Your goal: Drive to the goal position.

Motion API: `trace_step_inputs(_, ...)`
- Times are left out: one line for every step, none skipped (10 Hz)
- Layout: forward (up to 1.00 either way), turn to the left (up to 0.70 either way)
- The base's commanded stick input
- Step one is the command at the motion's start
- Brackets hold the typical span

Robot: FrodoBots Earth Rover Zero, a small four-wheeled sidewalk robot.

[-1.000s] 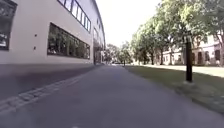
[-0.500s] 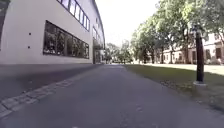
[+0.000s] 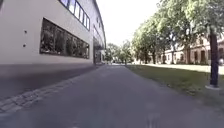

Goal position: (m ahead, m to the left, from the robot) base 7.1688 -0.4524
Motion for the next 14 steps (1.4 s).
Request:
trace_step_inputs(0.85, 0.0)
trace_step_inputs(0.85, 0.0)
trace_step_inputs(0.85, 0.0)
trace_step_inputs(0.85, 0.0)
trace_step_inputs(0.85, 0.0)
trace_step_inputs(0.85, 0.0)
trace_step_inputs(0.85, 0.0)
trace_step_inputs(0.85, 0.0)
trace_step_inputs(0.85, 0.0)
trace_step_inputs(0.85, 0.0)
trace_step_inputs(0.85, 0.0)
trace_step_inputs(0.85, 0.0)
trace_step_inputs(0.85, 0.0)
trace_step_inputs(0.85, 0.0)
